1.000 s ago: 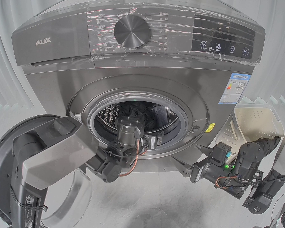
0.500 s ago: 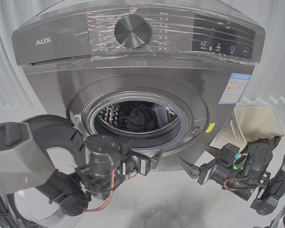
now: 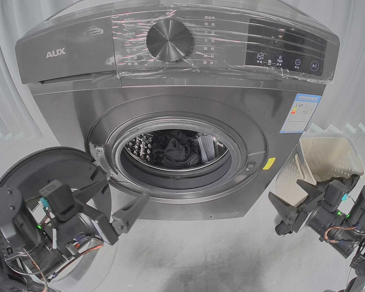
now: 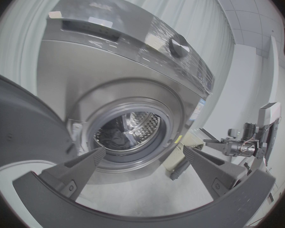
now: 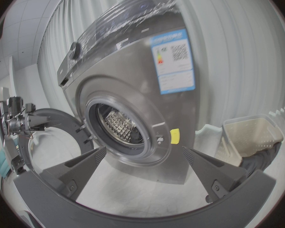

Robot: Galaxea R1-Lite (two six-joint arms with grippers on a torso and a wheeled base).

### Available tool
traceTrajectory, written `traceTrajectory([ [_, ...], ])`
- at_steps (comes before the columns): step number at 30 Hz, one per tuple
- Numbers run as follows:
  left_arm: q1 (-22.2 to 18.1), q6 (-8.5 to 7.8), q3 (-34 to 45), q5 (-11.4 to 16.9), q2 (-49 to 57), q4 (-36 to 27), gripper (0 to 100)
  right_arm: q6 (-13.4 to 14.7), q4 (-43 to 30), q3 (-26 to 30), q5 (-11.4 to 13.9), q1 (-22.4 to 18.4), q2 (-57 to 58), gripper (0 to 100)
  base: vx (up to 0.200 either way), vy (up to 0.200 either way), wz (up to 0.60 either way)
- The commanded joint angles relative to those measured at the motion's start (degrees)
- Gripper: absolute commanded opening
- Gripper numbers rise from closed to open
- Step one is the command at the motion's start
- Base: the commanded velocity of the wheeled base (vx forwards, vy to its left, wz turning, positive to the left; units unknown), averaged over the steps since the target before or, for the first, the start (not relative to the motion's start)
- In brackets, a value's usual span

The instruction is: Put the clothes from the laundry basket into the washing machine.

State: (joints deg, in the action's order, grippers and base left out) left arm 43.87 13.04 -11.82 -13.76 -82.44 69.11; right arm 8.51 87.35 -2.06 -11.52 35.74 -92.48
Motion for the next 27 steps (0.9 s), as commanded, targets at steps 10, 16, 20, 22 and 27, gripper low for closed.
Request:
traceTrajectory([
  [10,-5.47,-6.45,8.31,-0.65,16.97,-1.26,100,-0.25,-6.84,2.06,-0.43,-5.60,12.15,100,-0.160,0.000,0.00],
  [16,-5.47,-6.98,9.54,-0.91,26.81,-11.63,100,-0.16,-20.55,2.06,-1.22,-5.68,22.34,100,-0.200,0.000,0.00],
  [20,-5.47,-7.51,8.49,-0.83,34.37,-21.30,100,0.10,-30.04,2.06,-2.72,-5.68,29.46,100,-0.200,0.000,0.00],
  [22,-5.47,-7.86,7.52,-0.74,38.06,-25.16,100,0.10,-33.91,2.06,-2.81,-5.95,32.98,100,-0.200,0.000,0.00],
  [27,-7.84,-9.44,7.43,-1.18,46.15,-35.18,100,-1.30,-42.17,2.06,-2.63,-10.34,43.17,100,-0.200,0.000,0.00],
])
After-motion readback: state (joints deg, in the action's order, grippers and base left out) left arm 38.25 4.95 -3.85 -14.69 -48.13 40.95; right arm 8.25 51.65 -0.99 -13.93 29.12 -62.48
